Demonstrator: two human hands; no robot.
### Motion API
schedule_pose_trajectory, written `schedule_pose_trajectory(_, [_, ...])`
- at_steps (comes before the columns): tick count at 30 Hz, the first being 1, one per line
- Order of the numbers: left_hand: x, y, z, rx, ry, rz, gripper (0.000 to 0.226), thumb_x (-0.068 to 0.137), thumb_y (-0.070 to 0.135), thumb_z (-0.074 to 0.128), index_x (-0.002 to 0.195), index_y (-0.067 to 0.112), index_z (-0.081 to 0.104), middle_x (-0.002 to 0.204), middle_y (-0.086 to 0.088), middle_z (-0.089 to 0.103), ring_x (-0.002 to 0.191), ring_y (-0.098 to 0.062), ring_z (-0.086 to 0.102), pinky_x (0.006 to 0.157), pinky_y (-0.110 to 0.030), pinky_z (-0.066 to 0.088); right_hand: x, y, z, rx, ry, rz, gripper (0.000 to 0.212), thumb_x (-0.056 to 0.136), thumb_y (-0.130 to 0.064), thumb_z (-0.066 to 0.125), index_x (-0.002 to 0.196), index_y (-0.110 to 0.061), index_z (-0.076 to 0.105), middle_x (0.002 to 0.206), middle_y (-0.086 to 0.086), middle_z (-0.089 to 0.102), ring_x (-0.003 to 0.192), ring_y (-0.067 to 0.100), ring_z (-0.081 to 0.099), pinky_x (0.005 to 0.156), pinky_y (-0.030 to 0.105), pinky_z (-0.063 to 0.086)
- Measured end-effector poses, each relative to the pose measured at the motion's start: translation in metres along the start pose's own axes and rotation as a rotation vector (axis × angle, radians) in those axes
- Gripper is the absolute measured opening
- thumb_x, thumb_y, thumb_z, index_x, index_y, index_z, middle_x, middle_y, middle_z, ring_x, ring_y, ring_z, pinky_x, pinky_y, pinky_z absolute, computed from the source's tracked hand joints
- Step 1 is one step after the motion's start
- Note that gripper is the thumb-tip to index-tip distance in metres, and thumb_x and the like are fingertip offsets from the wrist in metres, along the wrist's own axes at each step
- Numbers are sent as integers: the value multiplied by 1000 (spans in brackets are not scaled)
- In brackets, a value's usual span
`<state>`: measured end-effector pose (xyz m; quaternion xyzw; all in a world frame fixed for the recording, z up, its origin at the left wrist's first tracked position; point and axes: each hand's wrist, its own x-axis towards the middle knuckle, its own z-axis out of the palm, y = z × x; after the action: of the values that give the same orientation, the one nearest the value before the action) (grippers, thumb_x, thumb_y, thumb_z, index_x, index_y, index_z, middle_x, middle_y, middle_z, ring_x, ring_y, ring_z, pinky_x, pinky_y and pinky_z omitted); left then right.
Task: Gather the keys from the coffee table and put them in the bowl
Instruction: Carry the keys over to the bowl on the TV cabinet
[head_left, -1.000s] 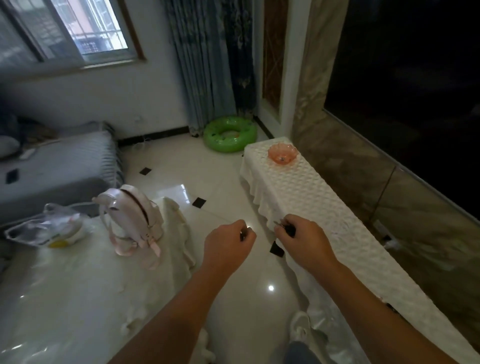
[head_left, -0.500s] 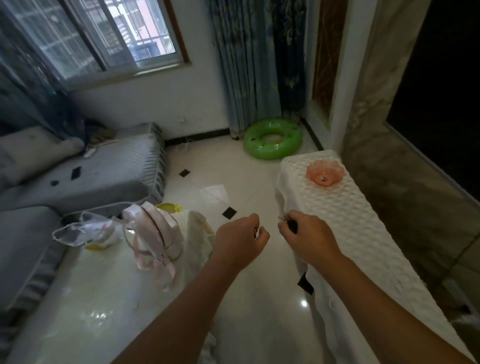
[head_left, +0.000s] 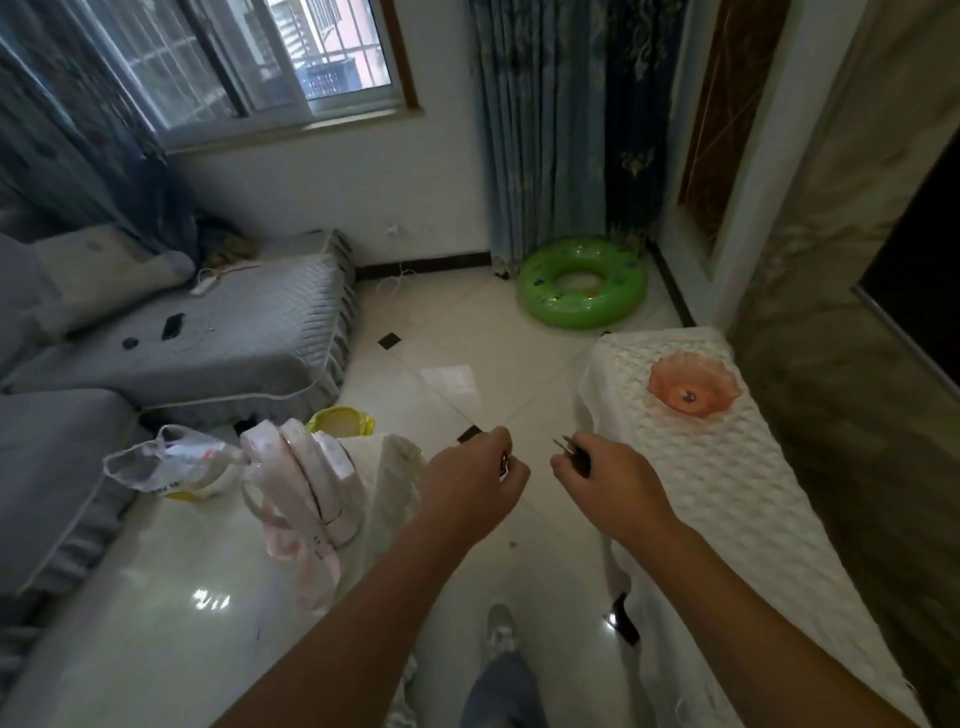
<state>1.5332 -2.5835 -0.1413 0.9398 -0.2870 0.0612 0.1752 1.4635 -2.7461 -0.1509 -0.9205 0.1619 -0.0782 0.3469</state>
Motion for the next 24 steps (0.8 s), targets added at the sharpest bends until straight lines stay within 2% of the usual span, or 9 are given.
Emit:
schedule_pose_trajectory(3, [38, -11, 17, -9, -43, 33, 16, 84, 36, 46, 84, 21, 51, 71, 3, 59, 59, -21, 56, 55, -31, 39, 36, 7, 3, -4, 11, 42, 29, 89, -40, 55, 67, -21, 49, 56, -4, 52, 52, 9, 49, 47, 25, 34])
schedule_pose_trajectory(8, [126, -35, 44, -82, -87, 51, 12, 86, 34, 47, 88, 23, 52, 71, 4, 58, 60, -19, 55, 61, -35, 47, 110, 15, -3, -21, 48, 162, 27, 90, -39, 54, 74, -17, 56, 63, -2, 59, 59, 18, 57, 59, 37, 48])
schedule_pose_trajectory(15, [234, -57, 60, -150, -89, 170, 11, 90, 31, 51, 84, 21, 52, 74, 4, 55, 56, -16, 53, 53, -33, 47, 196, 16, -12, 28, 137, 283, 29, 91, -37, 55, 75, -12, 57, 64, 3, 60, 59, 20, 57, 57, 39, 46])
schedule_pose_trajectory(19, [279, -57, 72, -154, -117, 248, 15, 94, 33, 51, 85, 21, 53, 75, 5, 53, 54, -15, 52, 49, -27, 41, 231, 28, -14, 26, 173, 347, 27, 90, -37, 55, 73, -15, 55, 58, -3, 53, 53, 12, 48, 53, 31, 41])
schedule_pose_trajectory(22, [306, -53, 87, -161, -150, 261, 19, 94, 35, 50, 81, 21, 50, 70, 6, 50, 51, -13, 49, 44, -19, 29, 258, 45, -16, 44, 196, 392, 28, 89, -38, 56, 72, -15, 54, 55, -4, 51, 51, 10, 47, 53, 31, 42])
schedule_pose_trajectory(24, [323, -47, 97, -173, -185, 263, 20, 94, 36, 48, 79, 22, 46, 68, 7, 47, 50, -12, 47, 45, -19, 27, 274, 57, -17, 28, 193, 404, 28, 89, -40, 55, 73, -17, 55, 58, -2, 54, 52, 12, 50, 53, 33, 44])
